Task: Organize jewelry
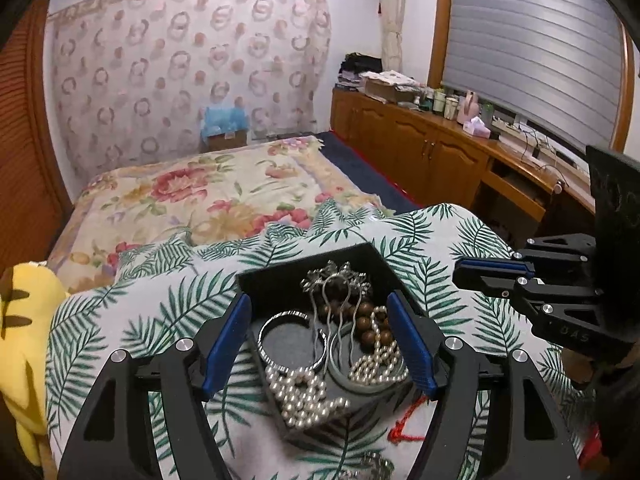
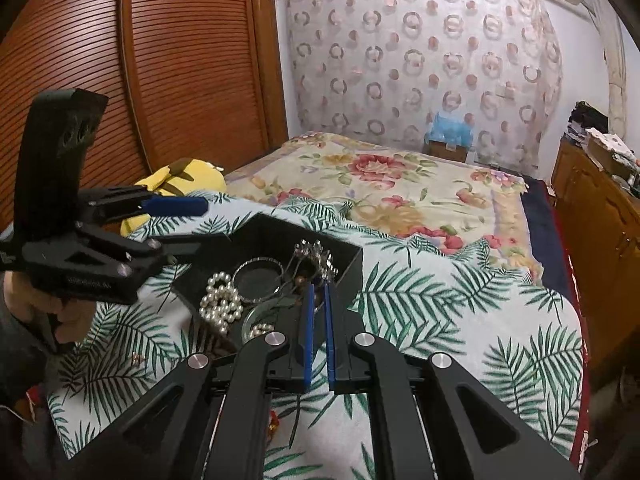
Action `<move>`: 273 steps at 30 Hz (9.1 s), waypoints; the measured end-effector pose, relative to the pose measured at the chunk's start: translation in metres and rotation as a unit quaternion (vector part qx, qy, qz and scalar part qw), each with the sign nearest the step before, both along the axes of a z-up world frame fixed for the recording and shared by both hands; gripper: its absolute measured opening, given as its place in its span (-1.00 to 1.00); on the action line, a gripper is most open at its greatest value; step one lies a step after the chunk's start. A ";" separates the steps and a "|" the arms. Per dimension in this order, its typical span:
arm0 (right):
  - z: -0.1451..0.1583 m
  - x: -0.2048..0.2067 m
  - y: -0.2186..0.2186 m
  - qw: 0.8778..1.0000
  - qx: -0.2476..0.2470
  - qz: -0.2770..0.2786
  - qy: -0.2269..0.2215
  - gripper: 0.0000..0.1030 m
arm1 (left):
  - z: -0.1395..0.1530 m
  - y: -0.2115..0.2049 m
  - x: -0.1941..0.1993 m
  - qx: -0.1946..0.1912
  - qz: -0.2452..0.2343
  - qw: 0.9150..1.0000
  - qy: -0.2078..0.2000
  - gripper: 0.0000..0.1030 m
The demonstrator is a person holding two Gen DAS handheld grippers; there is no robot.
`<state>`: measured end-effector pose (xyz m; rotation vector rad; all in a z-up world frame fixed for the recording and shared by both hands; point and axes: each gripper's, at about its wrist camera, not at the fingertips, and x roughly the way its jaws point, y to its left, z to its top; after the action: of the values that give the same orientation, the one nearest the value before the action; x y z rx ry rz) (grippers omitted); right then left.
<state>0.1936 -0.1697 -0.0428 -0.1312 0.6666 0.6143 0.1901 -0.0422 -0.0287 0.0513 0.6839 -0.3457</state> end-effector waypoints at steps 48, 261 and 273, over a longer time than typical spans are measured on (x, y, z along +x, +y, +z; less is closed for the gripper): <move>-0.080 -0.063 0.020 0.993 -0.103 -0.017 0.057 -0.84 | -0.077 0.056 -0.115 0.026 0.044 0.996 0.076 0.45; -0.045 -0.100 0.015 0.998 -0.062 0.012 0.027 -0.77 | -0.047 -0.009 -0.091 0.044 -0.034 0.998 0.018 -0.88; -0.015 -0.073 0.025 0.999 -0.048 0.019 0.000 -0.77 | -0.004 0.007 -0.076 0.028 -0.013 0.999 -0.027 -0.88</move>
<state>0.1209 -0.1444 -0.0575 -0.2330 0.6954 0.6190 0.1143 -0.0357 -0.0322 0.1230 0.6398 -0.3496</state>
